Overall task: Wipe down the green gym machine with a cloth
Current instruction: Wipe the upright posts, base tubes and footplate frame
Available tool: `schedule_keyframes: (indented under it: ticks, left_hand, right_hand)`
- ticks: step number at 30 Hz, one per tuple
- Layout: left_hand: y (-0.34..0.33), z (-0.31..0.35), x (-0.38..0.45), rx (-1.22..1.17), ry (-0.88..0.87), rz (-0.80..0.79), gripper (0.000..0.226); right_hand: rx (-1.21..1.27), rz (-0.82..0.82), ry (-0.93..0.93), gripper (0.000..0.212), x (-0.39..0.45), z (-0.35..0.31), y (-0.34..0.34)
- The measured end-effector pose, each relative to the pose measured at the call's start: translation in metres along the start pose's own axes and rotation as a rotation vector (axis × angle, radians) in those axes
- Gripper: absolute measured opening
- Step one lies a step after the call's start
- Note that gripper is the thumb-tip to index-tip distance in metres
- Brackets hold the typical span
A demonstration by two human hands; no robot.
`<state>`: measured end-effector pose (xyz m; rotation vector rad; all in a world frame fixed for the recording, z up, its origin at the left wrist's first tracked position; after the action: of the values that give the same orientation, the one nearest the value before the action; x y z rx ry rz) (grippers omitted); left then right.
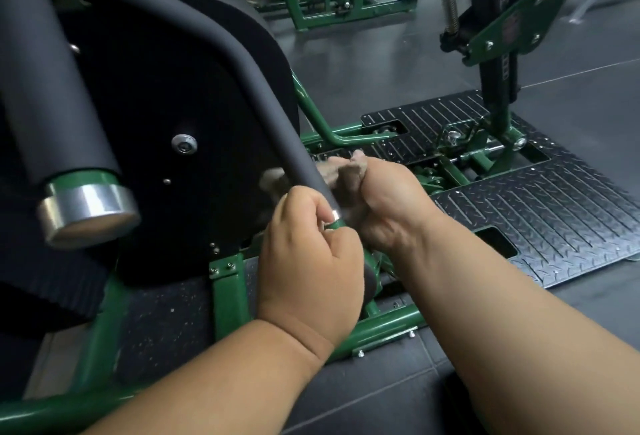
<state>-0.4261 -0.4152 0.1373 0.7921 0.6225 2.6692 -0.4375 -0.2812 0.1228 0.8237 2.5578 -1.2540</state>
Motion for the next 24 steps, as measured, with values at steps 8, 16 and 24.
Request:
schedule_keyframes:
  ticks: [8,16,24]
  left_hand:
    - [0.002,-0.001,-0.001,-0.054,0.113,-0.012,0.013]
    - [0.008,0.000,0.000,-0.087,0.204,-0.116,0.025]
    - [0.024,-0.002,-0.001,-0.116,0.338,-0.218,0.018]
  right_hand:
    - [-0.350,-0.249,-0.018,0.030,-0.025,-0.001,-0.001]
    - [-0.713,-0.229,0.185,0.016,-0.027,-0.019,-0.048]
    - [-0.805,0.074,0.449,0.034,-0.035,-0.018,-0.044]
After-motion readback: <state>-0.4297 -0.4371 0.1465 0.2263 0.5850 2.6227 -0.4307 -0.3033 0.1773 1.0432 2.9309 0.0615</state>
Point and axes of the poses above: each hand's wrist, its own x-axis towards the middle knuckle, its own y-axis out of the back of the hand, z = x × y, the point moved 3 cm from there along x, towards the middle knuckle, and after that the axes turned 1 degree about z, right-handed, at the moved point
